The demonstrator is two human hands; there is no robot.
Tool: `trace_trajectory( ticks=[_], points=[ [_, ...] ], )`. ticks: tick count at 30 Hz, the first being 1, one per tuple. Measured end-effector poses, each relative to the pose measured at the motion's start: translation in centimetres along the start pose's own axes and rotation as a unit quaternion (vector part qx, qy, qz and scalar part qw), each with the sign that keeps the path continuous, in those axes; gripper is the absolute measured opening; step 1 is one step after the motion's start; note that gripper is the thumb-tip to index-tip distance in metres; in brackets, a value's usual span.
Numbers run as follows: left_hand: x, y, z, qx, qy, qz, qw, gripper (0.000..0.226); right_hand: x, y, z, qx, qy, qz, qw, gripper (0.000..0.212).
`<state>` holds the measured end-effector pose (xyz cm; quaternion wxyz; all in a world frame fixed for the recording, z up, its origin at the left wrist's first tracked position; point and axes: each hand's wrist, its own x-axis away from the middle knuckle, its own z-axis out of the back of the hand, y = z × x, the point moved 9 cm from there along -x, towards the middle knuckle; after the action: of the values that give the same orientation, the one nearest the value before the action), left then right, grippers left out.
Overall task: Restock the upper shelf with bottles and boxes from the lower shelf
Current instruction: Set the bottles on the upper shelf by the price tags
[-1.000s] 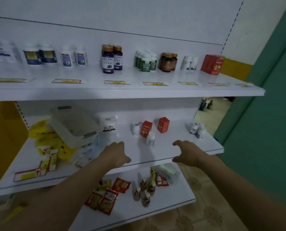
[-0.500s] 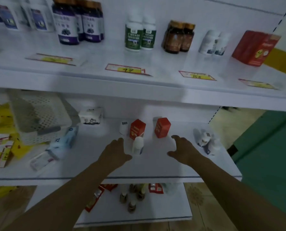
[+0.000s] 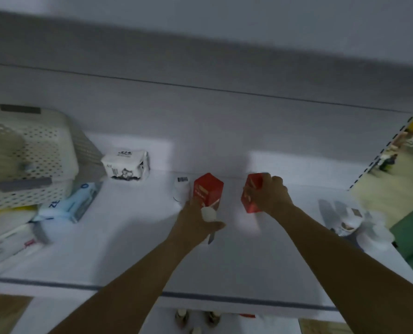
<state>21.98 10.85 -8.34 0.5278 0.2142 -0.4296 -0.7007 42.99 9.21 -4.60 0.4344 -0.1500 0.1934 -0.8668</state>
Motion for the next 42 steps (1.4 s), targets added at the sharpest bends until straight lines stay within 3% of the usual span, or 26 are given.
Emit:
trace_trajectory(
  ticks=[3, 6, 9, 12, 16, 21, 26, 33, 37, 42],
  points=[
    [-0.7, -0.5, -1.0, 0.039, -0.002, 0.019, 0.999, 0.040, -0.5, 0.7, -1.2, -0.048, 0.022, 0.025, 0.998, 0.043],
    [-0.7, -0.8, -0.7, 0.050, 0.001, 0.028, 0.998, 0.041, -0.3, 0.9, -1.0, -0.093, 0.027, 0.044, 0.994, 0.035],
    [0.0, -1.0, 0.3, 0.109, -0.014, 0.073, 0.991, 0.055, 1.1, 0.9, -0.3, -0.135, -0.001, 0.049, 0.990, 0.043],
    [1.8, 0.7, 1.8, 0.163, -0.035, 0.076, 0.983, 0.053, 3.7, 1.6, 0.9, -0.218, -0.051, 0.016, 0.974, 0.061],
    [4.8, 4.6, 3.7, 0.268, -0.077, 0.061, 0.958, 0.027, 7.6, 1.4, 4.5, -0.350, -0.123, -0.012, 0.928, 0.041],
    [9.7, 11.1, 4.7, 0.389, -0.165, 0.036, 0.906, 0.025, 13.9, -0.9, 9.9, -0.432, -0.188, -0.008, 0.882, 0.035],
    [15.2, 15.9, 5.9, 0.426, -0.186, 0.000, 0.885, 0.016, 20.4, -3.0, 14.0, -0.510, -0.228, 0.017, 0.829, 0.028],
    [23.9, 21.4, 8.4, 0.454, -0.184, -0.057, 0.870, 0.036, 28.1, -4.5, 21.3, -0.582, -0.190, 0.063, 0.789, 0.021],
    [29.0, 25.5, 10.0, 0.460, -0.168, -0.087, 0.868, 0.025, 31.4, -5.5, 26.5, -0.580, -0.170, 0.099, 0.790, 0.029],
    [34.0, 31.1, 10.7, 0.442, -0.180, -0.123, 0.870, 0.022, 35.1, -5.7, 32.2, -0.601, -0.122, 0.132, 0.779, 0.020]
  ],
)
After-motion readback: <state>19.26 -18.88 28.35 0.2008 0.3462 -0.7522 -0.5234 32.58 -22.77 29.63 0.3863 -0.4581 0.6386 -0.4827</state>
